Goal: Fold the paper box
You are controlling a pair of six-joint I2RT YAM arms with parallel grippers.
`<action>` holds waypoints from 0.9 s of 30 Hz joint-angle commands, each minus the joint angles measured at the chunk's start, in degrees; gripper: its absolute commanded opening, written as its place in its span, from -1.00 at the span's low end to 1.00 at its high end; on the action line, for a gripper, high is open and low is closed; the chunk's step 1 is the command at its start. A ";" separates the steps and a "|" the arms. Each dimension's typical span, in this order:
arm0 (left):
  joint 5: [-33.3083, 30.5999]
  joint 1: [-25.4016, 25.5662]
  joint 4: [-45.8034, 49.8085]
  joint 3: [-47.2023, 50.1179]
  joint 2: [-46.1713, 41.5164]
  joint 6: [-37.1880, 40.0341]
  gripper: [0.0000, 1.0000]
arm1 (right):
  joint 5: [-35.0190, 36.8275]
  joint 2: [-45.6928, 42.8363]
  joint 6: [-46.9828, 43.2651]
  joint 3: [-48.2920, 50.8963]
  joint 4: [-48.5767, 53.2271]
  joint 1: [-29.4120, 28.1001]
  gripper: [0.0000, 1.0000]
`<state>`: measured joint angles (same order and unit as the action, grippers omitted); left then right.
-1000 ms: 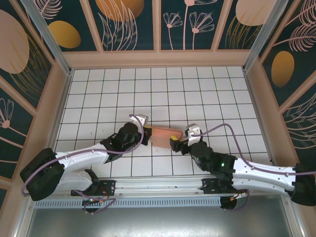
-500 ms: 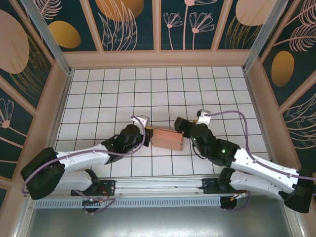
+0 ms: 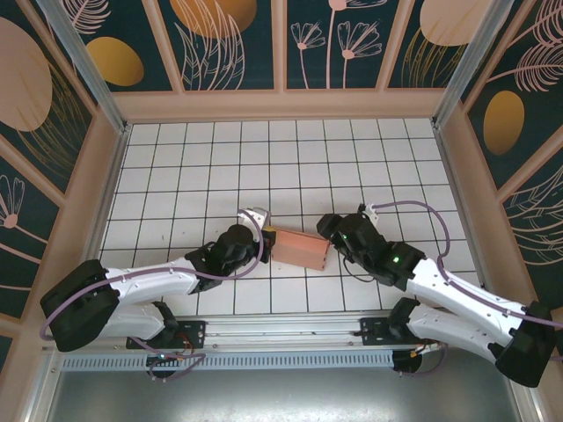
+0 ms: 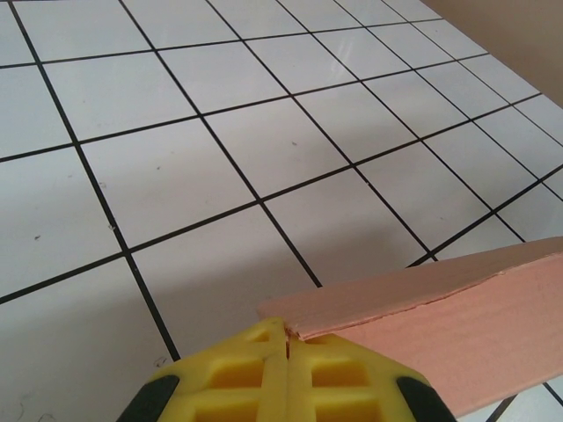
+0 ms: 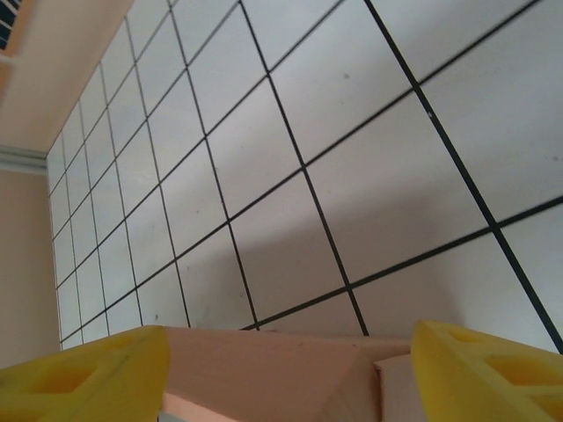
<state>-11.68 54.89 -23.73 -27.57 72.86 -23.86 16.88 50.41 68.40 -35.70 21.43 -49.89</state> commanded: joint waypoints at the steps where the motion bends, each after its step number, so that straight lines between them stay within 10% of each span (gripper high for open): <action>1: -0.46 0.48 -0.12 1.54 0.80 0.84 -0.98 | -3.26 -0.29 4.20 1.55 1.98 1.08 0.39; 18: -0.53 1.08 -1.08 2.27 1.85 -1.02 -0.92 | -7.83 -1.55 8.95 8.38 -1.05 1.63 -0.17; 27: 0.47 1.18 -1.02 3.66 0.03 -1.76 -0.54 | -7.21 -2.71 9.89 10.30 -2.01 1.57 -0.24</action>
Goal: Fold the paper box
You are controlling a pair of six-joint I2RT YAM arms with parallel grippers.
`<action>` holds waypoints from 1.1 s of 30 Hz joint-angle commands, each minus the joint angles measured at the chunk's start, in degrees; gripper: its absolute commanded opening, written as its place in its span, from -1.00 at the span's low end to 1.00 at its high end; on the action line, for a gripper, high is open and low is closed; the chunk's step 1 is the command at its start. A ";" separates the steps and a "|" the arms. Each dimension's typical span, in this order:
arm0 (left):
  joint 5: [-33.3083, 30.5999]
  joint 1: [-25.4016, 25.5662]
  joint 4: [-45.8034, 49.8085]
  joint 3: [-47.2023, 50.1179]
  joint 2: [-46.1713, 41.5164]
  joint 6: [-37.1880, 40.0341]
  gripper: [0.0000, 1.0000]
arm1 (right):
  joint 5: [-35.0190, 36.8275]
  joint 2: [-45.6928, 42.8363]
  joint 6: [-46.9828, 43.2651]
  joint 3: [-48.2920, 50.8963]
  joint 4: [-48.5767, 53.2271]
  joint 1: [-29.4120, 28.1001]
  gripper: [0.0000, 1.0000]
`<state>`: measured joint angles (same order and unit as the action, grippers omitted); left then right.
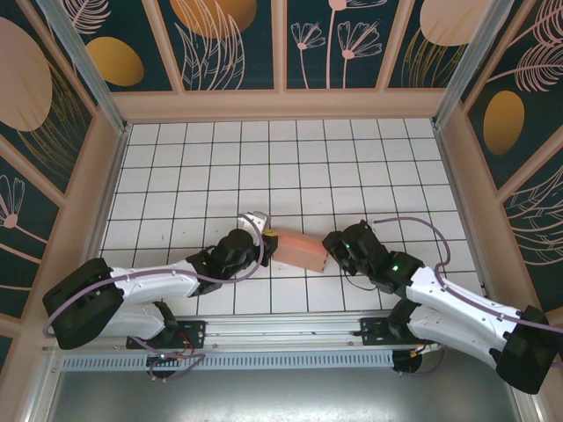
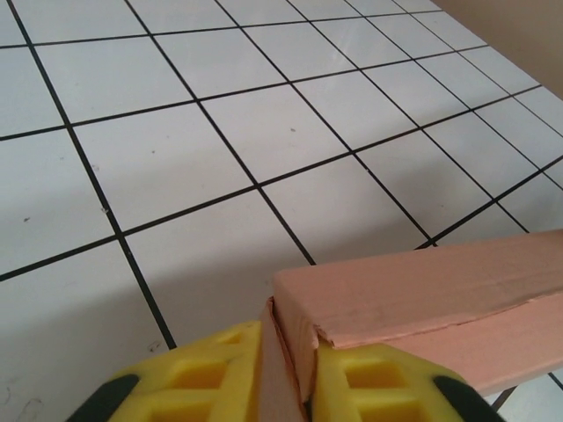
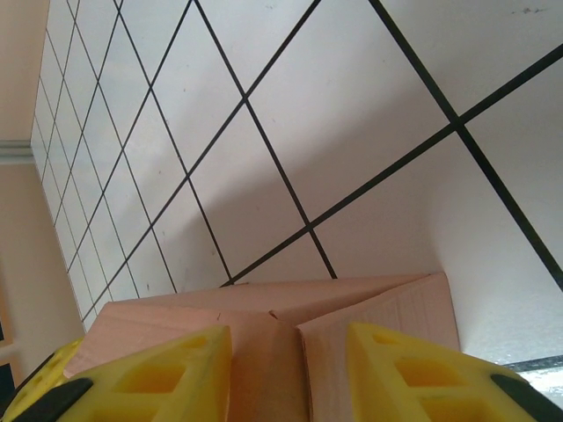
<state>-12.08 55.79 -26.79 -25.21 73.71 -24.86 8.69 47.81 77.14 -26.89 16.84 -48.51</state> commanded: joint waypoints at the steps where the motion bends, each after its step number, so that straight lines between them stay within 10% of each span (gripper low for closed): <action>1: 1.15 0.27 2.32 1.31 -1.09 -0.94 -0.51 | 0.99 -0.02 1.20 1.53 2.49 0.17 -0.24; 33: 4.11 0.28 22.38 -3.44 -14.01 -3.15 0.00 | 2.48 0.18 1.70 2.81 1.05 0.09 -0.19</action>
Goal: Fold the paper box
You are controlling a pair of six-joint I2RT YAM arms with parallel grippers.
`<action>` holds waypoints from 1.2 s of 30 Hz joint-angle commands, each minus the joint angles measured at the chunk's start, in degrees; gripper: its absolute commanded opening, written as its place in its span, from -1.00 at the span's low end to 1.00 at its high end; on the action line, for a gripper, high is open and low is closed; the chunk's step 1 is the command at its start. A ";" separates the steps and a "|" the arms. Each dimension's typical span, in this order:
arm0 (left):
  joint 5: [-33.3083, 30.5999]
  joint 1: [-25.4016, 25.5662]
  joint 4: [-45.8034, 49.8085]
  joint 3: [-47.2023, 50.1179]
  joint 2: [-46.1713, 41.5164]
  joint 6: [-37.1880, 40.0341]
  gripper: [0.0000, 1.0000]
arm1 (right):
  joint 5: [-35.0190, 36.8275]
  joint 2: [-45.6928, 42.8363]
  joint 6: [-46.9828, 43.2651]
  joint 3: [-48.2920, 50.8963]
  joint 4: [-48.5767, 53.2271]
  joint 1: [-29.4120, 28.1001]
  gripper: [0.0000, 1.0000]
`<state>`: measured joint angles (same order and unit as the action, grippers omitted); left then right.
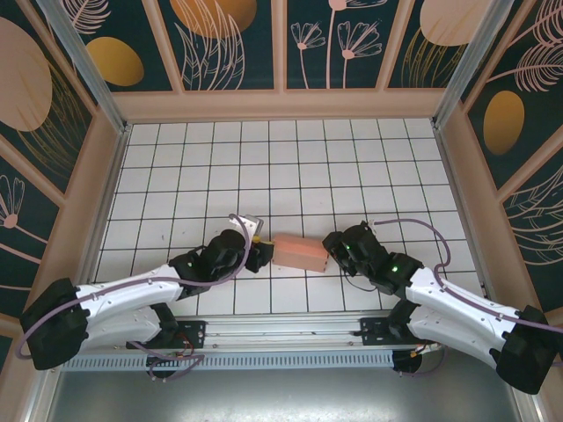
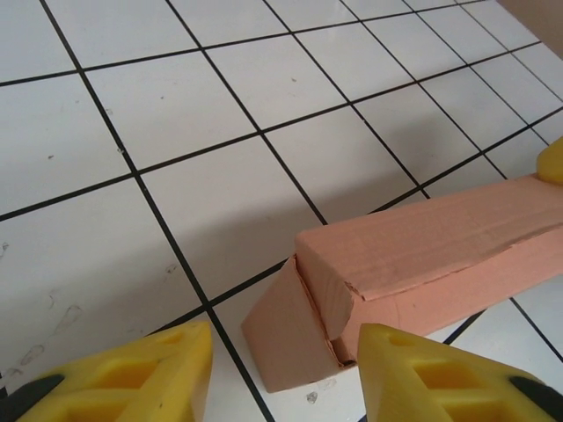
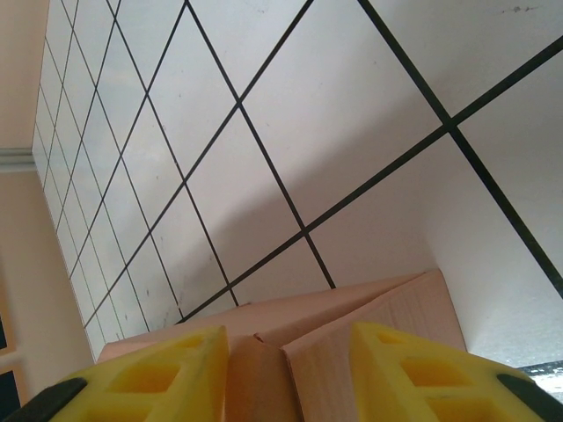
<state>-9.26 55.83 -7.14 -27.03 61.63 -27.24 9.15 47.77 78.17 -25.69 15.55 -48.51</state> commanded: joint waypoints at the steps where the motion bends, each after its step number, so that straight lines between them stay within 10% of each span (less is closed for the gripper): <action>1: 1.64 0.20 2.70 -1.71 -2.86 -1.16 0.07 | 2.09 0.22 0.59 1.53 2.21 0.09 -0.19; 8: -4.40 0.00 0.82 -2.75 -6.92 -10.71 0.70 | 1.64 0.00 -0.54 1.74 1.37 0.08 -0.14; 36: 1.13 -0.52 -5.08 0.75 15.79 -21.10 0.30 | 0.63 0.64 -9.97 -2.05 0.45 0.52 0.00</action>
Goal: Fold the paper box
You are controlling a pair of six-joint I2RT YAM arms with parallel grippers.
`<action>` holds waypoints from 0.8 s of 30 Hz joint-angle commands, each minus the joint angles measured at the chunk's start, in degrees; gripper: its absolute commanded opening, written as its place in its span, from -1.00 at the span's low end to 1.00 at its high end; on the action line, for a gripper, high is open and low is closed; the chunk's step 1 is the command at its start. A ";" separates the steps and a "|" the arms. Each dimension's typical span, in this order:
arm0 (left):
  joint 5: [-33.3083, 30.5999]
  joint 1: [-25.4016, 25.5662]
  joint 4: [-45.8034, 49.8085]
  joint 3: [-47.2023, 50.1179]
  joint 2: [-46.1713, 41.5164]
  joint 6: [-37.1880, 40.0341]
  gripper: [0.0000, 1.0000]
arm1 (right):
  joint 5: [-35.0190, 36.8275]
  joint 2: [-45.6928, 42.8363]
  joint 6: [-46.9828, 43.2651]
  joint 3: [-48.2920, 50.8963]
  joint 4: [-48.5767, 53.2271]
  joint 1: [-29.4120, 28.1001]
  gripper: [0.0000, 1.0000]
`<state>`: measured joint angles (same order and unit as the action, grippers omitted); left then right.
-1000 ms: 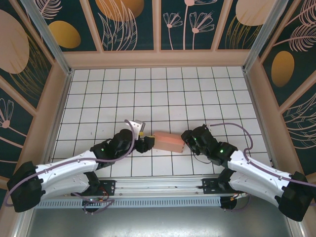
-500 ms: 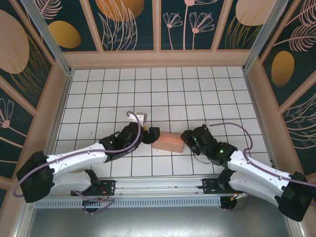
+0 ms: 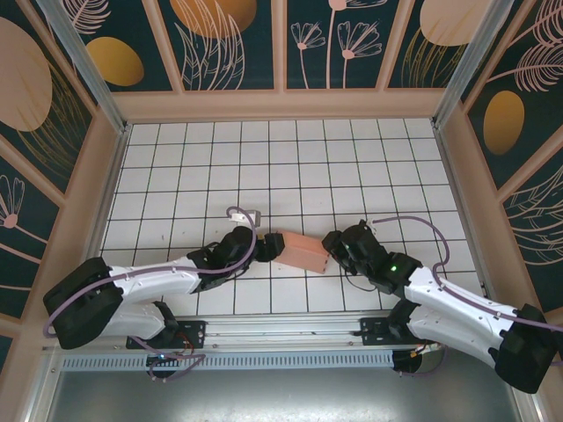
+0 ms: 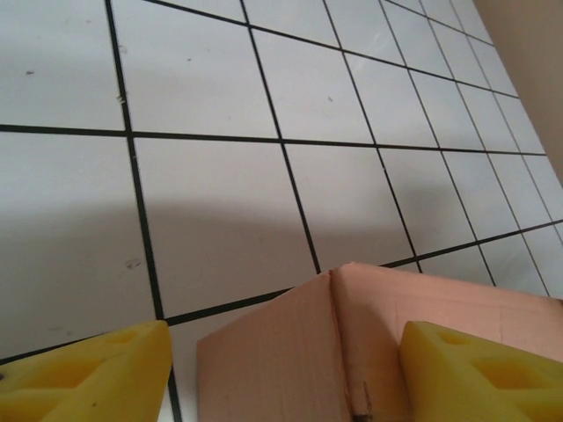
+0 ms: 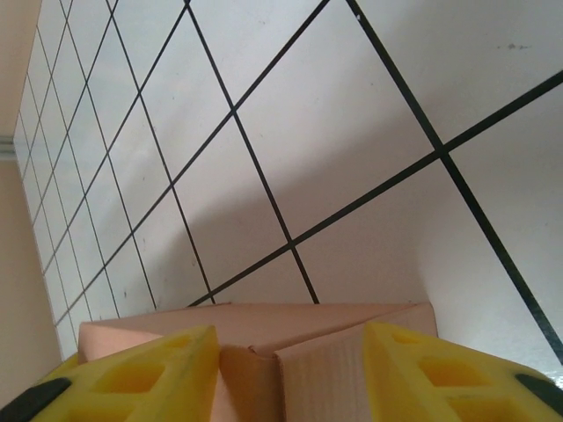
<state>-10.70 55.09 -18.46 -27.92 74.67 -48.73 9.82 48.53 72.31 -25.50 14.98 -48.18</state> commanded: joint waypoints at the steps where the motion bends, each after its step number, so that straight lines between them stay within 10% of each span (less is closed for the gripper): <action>1: 2.63 0.20 6.42 1.64 2.68 0.34 0.24 | -0.58 -0.65 -4.86 -2.28 0.89 0.21 0.03; 9: 3.11 0.24 5.56 3.02 1.96 -0.39 0.18 | -4.57 -5.11 -4.80 1.41 -2.14 0.20 0.11; 20: 2.99 0.28 4.38 5.34 1.77 -1.40 0.12 | -3.91 -6.48 -0.88 6.43 2.61 0.80 -0.85; 24: 3.14 0.26 4.13 5.33 1.78 -1.23 0.12 | -4.88 -7.09 -3.84 5.45 -0.24 0.81 -0.70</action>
<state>-8.80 55.09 -23.81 -25.36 74.67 -50.33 5.82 41.12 70.19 -21.19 13.06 -47.66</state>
